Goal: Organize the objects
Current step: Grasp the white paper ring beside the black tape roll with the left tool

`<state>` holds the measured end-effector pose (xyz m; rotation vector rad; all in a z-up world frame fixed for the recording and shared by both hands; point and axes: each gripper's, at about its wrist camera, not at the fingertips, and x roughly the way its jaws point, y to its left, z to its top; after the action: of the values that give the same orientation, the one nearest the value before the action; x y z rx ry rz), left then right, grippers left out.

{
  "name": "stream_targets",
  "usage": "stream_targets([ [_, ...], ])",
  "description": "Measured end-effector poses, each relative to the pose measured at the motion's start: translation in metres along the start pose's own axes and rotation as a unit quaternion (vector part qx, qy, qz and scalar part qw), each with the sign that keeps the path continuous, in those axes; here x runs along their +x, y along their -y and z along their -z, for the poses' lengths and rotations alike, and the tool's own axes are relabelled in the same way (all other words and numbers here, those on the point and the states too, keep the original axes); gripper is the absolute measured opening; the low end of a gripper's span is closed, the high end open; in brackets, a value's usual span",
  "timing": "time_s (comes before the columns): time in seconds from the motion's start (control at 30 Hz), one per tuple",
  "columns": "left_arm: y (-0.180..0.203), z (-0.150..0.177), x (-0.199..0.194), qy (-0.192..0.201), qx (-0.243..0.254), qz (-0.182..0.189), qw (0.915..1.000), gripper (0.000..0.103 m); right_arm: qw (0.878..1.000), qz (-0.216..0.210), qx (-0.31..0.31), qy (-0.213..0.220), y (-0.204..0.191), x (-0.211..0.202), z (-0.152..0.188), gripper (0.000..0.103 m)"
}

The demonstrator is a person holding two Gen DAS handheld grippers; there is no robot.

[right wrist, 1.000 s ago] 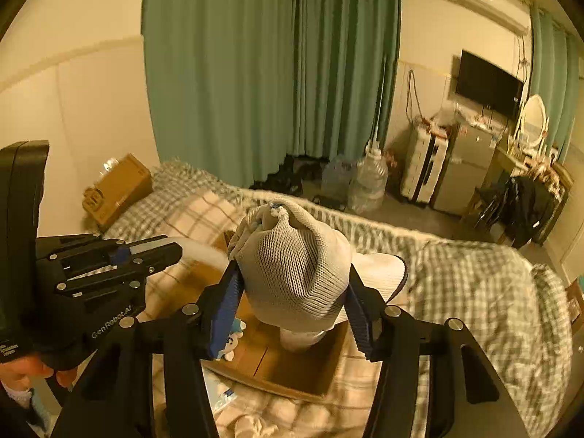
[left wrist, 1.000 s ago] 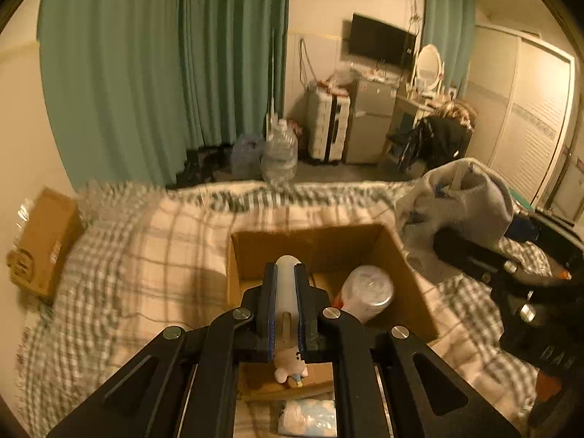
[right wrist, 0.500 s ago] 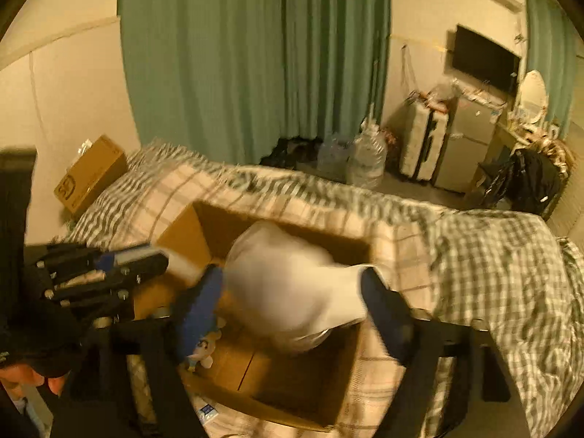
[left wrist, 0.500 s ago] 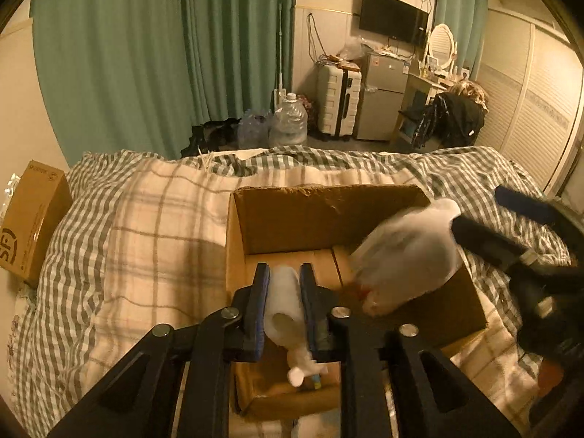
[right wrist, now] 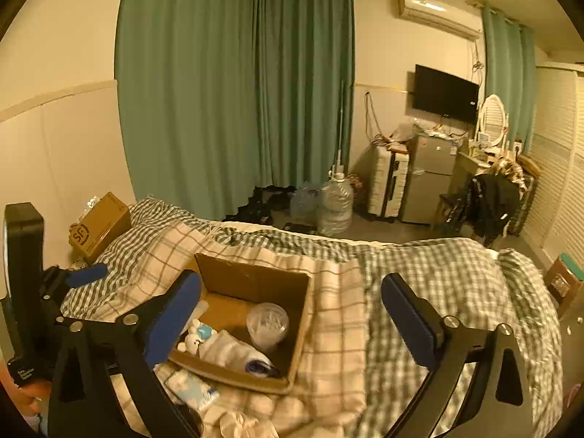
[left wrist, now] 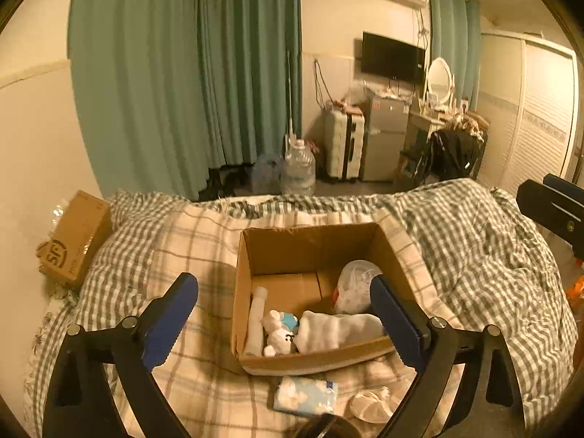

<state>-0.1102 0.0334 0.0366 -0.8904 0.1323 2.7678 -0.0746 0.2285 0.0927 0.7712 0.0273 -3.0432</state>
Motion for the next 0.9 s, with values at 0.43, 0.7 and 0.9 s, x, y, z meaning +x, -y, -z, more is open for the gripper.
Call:
stream_targets([
  [0.43,0.006,0.085,-0.011,-0.036,-0.02,-0.02,0.9989,0.103,0.999,0.001,-0.01,-0.043,0.003,-0.02,0.08,0.102],
  [0.7,0.011,0.145,0.022,-0.121,-0.018,-0.011,0.9924,0.103,0.992,0.005,-0.011,-0.128,0.002,0.029,0.137,0.102],
  [0.9,0.029,0.169,0.028,-0.16,-0.001,0.037,0.9863,0.103,0.985,0.008,-0.004,-0.174,0.004,0.053,0.157,0.102],
])
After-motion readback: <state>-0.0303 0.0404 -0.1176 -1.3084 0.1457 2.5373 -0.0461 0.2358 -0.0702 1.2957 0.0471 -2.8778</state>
